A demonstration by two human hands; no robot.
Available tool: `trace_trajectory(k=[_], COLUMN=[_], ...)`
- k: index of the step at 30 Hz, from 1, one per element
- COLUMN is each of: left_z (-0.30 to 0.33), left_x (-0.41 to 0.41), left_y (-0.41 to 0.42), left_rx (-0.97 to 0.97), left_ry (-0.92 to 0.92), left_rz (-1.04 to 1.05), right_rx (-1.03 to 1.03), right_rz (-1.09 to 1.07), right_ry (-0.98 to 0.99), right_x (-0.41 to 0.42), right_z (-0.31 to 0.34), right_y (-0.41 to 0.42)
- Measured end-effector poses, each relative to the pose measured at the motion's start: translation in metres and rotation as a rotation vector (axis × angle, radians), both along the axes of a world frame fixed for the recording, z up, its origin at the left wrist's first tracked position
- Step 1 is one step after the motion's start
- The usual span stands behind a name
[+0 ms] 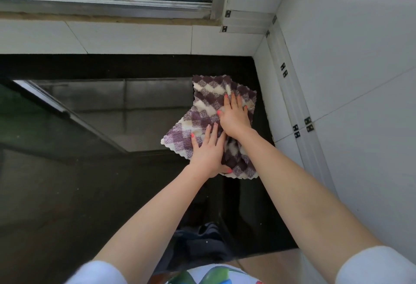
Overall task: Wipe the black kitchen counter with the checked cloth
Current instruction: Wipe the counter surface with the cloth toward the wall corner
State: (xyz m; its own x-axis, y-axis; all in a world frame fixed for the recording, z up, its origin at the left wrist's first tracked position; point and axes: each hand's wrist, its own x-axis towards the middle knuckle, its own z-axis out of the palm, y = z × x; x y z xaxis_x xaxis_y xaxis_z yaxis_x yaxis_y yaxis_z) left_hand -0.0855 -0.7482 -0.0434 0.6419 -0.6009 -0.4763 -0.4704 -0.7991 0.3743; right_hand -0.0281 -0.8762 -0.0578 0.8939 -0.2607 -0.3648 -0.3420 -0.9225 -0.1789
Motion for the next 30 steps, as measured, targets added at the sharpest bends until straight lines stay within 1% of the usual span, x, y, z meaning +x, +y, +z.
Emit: trace_trajectory(k=[10,16,21,24,27,28,30], left_z=[0.003,0.006,0.011,0.014,0.019,0.021,0.024], left_x=[-0.062,-0.081,-0.074,-0.064,-0.053,-0.049,-0.045], left_y=[0.039,0.073,0.1,0.114,0.126,0.13,0.135], left_rx=[-0.035,-0.084,-0.089,-0.062,-0.043,-0.044,-0.04], left_ry=[-0.007,0.03,0.079,0.088,0.06,0.041,-0.025], left_rz=[-0.072,-0.137,-0.201,-0.242,-0.268,-0.268,-0.267], right_rx=[-0.042,-0.106,-0.196,-0.18,-0.127,-0.132,-0.171], right_rz=[-0.144,-0.244,-0.264,-0.371,-0.481,-0.484,-0.412], right_ry=[0.066,0.099,0.161,0.216,0.268,0.292,0.316], right_x=[-0.075,-0.115,-0.141,-0.15,-0.15,-0.149,-0.153], right_z=[0.01,0.016,0.019,0.022,0.013,0.011,0.018], right_y=[0.026,0.051,0.069,0.081,0.088,0.089,0.092])
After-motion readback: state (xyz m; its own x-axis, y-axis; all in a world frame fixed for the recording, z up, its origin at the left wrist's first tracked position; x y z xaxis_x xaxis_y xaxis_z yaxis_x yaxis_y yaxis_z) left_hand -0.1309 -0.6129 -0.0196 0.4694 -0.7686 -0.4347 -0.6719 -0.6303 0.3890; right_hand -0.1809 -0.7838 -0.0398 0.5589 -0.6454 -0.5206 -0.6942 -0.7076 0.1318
